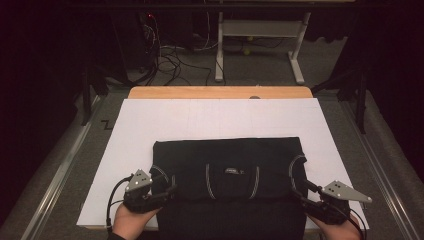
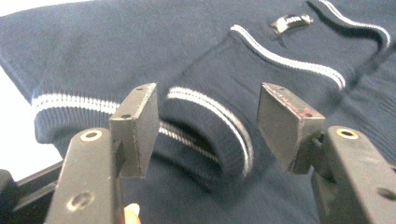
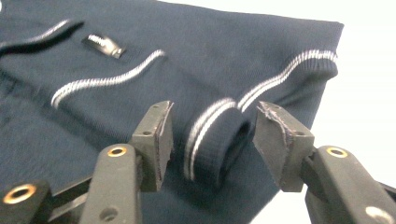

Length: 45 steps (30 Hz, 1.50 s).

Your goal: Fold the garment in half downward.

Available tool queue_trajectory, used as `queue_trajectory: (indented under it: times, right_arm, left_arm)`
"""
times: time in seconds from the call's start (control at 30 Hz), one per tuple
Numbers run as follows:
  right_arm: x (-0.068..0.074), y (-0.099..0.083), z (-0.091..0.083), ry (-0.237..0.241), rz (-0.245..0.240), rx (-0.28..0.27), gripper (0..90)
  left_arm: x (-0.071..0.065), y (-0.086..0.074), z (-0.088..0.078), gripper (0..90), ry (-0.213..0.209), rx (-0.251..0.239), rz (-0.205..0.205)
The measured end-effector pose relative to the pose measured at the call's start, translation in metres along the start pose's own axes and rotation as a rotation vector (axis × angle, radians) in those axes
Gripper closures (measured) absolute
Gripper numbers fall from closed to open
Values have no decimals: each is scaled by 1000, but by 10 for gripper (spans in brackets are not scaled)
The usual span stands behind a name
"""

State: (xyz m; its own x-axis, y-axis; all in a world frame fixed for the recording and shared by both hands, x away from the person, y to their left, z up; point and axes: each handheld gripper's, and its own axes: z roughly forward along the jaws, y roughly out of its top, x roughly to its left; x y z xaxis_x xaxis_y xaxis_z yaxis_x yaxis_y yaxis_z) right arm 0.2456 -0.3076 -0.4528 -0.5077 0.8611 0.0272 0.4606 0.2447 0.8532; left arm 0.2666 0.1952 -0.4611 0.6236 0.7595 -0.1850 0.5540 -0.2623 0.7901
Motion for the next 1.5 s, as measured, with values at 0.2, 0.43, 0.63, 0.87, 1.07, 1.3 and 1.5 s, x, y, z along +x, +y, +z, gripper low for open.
queue_trajectory:
  times: [0.2,0.43,0.63,0.87,1.07,1.3,1.5]
  right_arm:
    - [-3,23,24,-13,-8,3,468]
    - [9,43,66,-5,-67,61,473]
    - [14,35,76,31,-90,131,505]
    - [17,27,79,56,-100,195,575]
    - [18,27,77,62,-114,199,719]
    - [25,27,76,63,-154,203,820]
    - [25,27,73,61,-165,186,829]
  left_arm:
    - [9,21,18,359,0,14,-15]
    - [12,32,40,413,6,55,-26]
    - [1,28,47,454,-5,128,29]
    - [-11,23,56,515,9,197,90]
    - [-11,23,57,608,-4,192,87]
    - [-13,22,56,689,-9,180,96]
    - [-14,23,52,693,-4,160,98]
